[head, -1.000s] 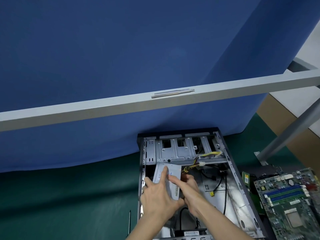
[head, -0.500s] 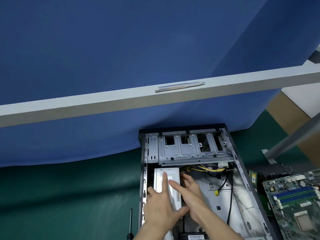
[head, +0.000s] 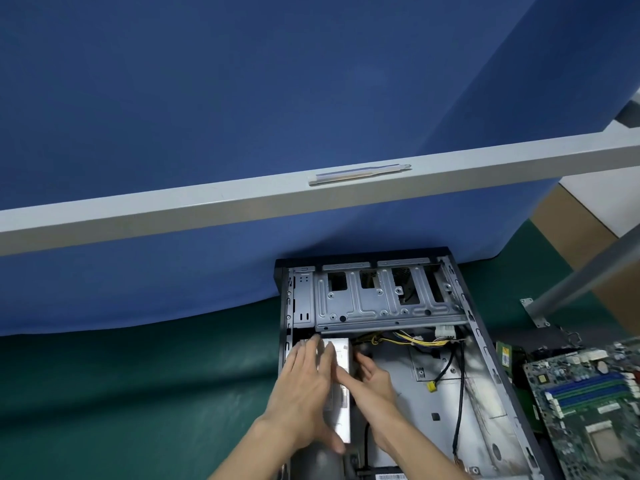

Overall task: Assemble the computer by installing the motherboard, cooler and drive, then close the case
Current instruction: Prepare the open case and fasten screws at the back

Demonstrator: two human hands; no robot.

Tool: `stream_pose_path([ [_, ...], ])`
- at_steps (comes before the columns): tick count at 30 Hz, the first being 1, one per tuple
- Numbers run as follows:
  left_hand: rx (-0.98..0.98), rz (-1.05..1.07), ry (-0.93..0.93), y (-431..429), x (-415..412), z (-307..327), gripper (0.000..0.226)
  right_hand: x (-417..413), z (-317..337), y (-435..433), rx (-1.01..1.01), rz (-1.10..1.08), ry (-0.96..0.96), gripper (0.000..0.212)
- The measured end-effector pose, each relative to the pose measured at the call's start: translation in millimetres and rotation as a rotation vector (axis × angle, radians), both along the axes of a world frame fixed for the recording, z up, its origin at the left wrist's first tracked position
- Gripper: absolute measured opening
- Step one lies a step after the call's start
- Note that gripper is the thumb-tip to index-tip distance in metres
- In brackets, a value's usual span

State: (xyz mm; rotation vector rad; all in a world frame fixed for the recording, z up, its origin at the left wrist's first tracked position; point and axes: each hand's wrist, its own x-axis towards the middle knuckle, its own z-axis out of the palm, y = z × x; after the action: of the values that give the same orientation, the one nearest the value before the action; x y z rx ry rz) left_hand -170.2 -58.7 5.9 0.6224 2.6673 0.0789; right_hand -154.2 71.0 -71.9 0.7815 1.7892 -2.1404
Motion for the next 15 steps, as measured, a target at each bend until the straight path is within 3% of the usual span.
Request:
stream_pose_path([
  [4,0.031,-0.021,-0.036,-7,0,-5,0.142,4,4,0,-0.029,0.010,-0.013,0.058],
  [9,-0.080,-0.131,0.022,-4,4,-4,0.133,14,0,-1,-0.046,0.048,-0.026,0.039],
  [15,-0.184,-0.155,-0.030,-18,3,-3,0.141,13,2,-16,-0.095,0.080,-0.028,0.029],
])
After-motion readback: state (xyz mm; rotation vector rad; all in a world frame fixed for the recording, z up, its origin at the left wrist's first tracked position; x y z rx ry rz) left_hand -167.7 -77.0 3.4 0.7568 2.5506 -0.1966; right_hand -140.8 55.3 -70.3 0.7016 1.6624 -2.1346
